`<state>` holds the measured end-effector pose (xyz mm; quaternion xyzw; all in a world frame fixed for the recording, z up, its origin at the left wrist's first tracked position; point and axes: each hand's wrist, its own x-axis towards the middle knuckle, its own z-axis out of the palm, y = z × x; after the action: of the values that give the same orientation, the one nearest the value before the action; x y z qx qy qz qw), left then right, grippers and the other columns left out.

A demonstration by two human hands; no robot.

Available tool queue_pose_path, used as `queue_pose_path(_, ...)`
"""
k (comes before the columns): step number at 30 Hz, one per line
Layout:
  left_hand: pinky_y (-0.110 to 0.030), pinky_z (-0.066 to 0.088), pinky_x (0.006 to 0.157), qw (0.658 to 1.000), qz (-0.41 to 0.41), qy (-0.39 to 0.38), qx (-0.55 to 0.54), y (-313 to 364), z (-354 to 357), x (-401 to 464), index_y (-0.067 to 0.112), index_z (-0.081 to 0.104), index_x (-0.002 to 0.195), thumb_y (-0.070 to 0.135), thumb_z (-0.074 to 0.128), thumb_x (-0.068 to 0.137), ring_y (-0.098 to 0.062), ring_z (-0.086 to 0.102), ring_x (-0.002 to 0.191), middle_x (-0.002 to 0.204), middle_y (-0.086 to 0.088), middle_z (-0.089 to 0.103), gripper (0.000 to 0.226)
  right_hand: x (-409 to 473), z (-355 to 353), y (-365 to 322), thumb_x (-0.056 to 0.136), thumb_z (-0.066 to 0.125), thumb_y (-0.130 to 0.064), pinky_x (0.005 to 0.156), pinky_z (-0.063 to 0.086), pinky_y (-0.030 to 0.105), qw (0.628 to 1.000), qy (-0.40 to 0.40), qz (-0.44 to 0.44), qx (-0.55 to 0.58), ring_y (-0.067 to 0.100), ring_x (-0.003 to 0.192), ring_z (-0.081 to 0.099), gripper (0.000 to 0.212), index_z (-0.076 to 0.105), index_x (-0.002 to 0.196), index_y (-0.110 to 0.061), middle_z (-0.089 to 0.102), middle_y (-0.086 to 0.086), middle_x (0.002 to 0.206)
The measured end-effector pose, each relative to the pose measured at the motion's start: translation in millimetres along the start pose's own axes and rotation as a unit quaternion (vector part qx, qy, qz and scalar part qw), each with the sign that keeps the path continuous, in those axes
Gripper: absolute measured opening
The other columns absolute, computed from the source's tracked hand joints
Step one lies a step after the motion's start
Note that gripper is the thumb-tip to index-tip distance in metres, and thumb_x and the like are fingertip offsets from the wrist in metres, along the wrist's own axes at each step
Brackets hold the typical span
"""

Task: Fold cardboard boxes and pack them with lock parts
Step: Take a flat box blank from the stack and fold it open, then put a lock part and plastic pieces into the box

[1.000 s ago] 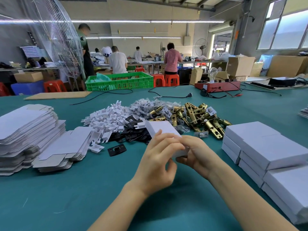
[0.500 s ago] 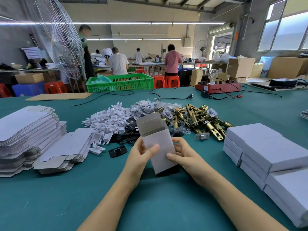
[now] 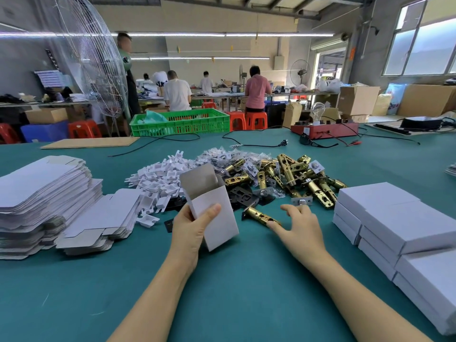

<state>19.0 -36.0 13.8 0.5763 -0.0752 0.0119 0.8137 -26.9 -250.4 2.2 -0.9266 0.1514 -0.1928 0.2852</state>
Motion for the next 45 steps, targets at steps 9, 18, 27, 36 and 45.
queue_pose_path(9,-0.021,0.054,0.063,0.996,0.016,-0.071,0.06,-4,10,-8,0.035,0.076,0.087,0.024,0.089,0.06,-0.009,0.071,0.082,0.093,0.005,0.076,0.032,3,8,-3,0.098,0.049,-0.035,0.069,0.03,0.031,0.997,0.02,-0.048,-0.059,0.02,0.086,0.039,0.024,0.057,0.103,-0.013,0.052,0.001,0.093)
queue_pose_path(18,-0.016,0.052,0.064,0.993,0.036,-0.081,0.079,-4,14,-10,0.04,0.075,0.089,0.023,0.085,0.065,-0.005,0.07,0.083,0.094,0.009,0.076,0.031,12,-25,-8,0.098,0.05,-0.025,0.053,0.041,0.02,0.723,-0.037,0.181,0.665,0.012,0.062,0.047,0.023,0.06,0.093,-0.005,0.054,0.004,0.07)
queue_pose_path(27,-0.024,0.057,0.07,0.991,0.022,-0.076,0.105,-7,16,-7,0.028,0.071,0.095,0.012,0.082,0.076,-0.009,0.07,0.083,0.09,0.008,0.075,0.027,12,-89,-47,0.084,0.062,-0.036,0.043,0.04,0.018,0.608,-0.17,0.133,0.764,0.009,0.052,0.045,0.032,0.065,0.079,-0.004,0.05,0.0,0.061)
queue_pose_path(36,-0.019,0.052,0.068,0.989,0.033,-0.073,0.125,-6,20,-8,0.031,0.07,0.097,0.009,0.081,0.078,-0.007,0.068,0.085,0.093,0.012,0.075,0.031,22,-79,-96,0.093,0.059,-0.04,0.047,0.038,0.02,0.938,-0.079,0.025,0.338,0.008,0.05,0.046,0.039,0.067,0.079,-0.005,0.056,-0.004,0.054)
queue_pose_path(45,-0.026,0.053,0.073,0.985,0.051,-0.078,0.142,-8,19,-8,0.029,0.07,0.098,0.016,0.082,0.078,-0.014,0.067,0.09,0.094,0.01,0.074,0.027,14,-66,-114,0.089,0.058,-0.046,0.051,0.024,0.035,0.981,0.083,-0.171,0.042,0.018,0.052,0.036,0.052,0.036,0.058,-0.011,0.039,0.003,0.052)
